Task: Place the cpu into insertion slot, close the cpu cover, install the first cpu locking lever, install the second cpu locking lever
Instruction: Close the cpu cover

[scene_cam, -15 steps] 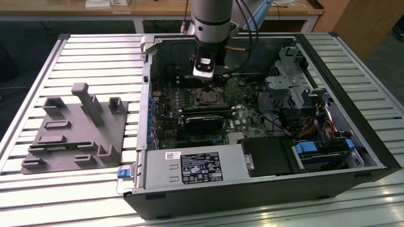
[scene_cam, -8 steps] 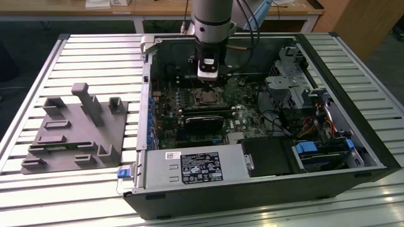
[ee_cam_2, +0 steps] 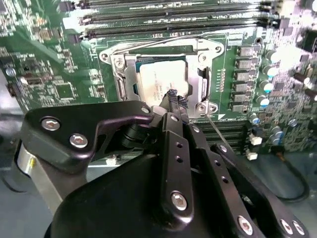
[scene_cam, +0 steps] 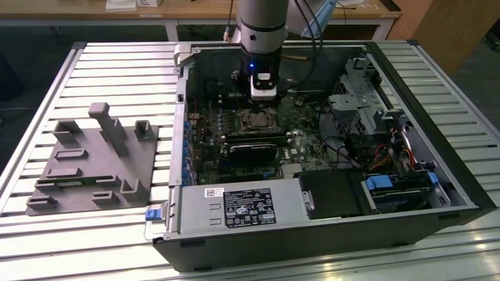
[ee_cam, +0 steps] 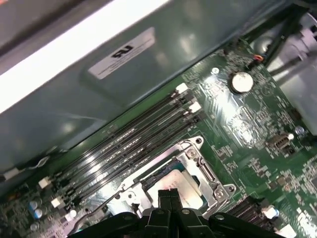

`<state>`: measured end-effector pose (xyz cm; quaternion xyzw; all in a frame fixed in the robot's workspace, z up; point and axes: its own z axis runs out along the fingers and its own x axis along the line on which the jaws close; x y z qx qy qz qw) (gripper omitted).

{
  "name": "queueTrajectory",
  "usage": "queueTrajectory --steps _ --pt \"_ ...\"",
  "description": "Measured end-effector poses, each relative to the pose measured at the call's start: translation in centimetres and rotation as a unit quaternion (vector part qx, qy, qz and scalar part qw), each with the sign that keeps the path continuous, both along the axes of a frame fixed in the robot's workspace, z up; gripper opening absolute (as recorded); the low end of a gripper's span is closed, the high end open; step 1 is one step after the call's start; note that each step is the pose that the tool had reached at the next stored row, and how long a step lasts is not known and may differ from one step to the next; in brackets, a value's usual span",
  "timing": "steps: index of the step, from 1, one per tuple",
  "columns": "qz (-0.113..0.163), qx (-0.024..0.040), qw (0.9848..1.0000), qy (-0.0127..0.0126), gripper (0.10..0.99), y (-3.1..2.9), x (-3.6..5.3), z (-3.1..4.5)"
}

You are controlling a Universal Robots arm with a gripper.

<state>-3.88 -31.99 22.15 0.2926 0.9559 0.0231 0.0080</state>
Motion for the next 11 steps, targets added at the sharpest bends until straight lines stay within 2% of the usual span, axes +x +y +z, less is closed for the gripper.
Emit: queueTrajectory --steps 5,8,11 --pt "0.044 0.0001 0.999 -0.0001 0.106 0.0 0.0 -0.02" --pt "0.072 -0.0001 0.9974 0.0 0.106 0.0 0.0 -0.05" --pt "0.098 0.0 0.9952 0.0 0.106 0.0 0.0 -0.14"
